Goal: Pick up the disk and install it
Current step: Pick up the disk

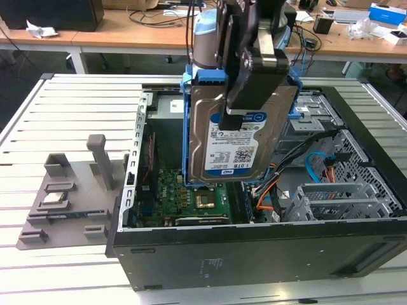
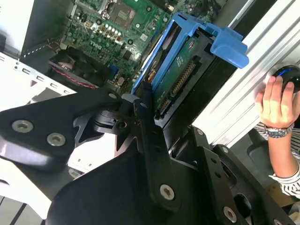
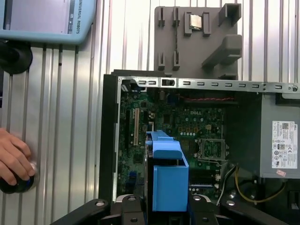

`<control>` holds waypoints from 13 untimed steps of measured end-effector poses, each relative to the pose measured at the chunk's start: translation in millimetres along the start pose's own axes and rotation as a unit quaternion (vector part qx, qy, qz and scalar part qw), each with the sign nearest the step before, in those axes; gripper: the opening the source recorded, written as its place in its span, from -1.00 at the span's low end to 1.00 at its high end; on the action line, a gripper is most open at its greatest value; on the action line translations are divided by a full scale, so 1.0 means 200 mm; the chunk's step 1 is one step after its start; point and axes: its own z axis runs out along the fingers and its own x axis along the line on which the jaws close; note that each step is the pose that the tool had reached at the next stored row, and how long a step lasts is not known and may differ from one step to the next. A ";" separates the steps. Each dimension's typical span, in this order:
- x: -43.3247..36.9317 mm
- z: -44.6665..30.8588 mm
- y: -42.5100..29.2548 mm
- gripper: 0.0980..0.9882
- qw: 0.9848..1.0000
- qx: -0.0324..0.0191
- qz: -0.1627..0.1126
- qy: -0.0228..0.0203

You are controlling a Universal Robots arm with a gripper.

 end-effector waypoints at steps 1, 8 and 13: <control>0.001 -0.001 -0.023 -0.40 1.000 0.000 0.000 0.000; 0.005 -0.005 -0.125 -0.40 1.000 -0.001 0.000 0.000; 0.007 -0.008 -0.192 -0.40 1.000 -0.001 0.000 0.000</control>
